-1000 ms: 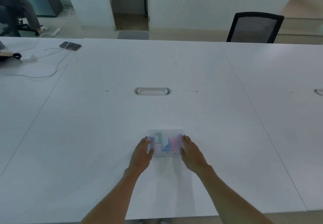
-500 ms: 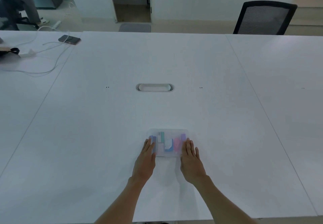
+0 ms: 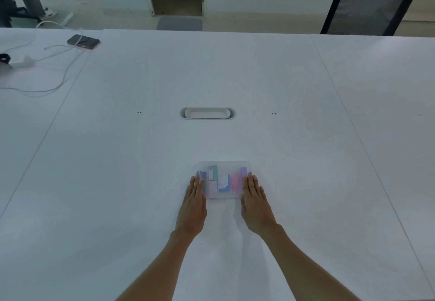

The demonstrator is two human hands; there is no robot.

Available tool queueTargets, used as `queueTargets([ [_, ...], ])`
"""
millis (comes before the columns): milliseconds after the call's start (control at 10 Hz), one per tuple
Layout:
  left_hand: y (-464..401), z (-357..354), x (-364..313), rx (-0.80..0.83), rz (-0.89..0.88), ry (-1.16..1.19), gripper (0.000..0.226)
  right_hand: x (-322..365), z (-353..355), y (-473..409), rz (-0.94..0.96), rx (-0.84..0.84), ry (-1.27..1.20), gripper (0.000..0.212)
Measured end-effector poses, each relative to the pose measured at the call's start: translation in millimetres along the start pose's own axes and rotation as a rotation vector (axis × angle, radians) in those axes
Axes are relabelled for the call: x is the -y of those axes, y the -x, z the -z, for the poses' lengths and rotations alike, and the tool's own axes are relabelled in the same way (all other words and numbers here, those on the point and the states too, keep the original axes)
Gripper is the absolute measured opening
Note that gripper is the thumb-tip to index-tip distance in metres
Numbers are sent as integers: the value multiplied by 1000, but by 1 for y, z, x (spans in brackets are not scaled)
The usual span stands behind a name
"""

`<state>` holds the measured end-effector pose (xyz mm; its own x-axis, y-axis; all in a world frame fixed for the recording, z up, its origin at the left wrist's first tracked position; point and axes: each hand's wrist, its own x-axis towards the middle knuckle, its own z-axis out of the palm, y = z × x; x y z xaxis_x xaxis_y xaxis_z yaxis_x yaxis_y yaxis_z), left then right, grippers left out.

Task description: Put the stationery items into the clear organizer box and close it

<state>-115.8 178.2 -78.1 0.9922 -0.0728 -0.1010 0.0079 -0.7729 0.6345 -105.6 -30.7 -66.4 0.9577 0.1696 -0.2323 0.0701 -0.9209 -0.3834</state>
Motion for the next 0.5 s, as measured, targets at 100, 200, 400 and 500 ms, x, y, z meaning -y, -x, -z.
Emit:
queueTargets([
  [100, -20, 5, 5, 11, -1, -14, 55, 2, 6, -20, -2, 3, -36, 59],
  [200, -40, 12, 8, 13, 5, -23, 54, 2, 12, -38, -8, 19, -59, 59],
  [400, -60, 22, 13, 103, -6, -2, 56, -6, 30, -57, 18, 51, -186, 56],
  [500, -46, 28, 13, 38, 69, 14, 61, -18, 32, -43, -62, -40, -261, 56],
])
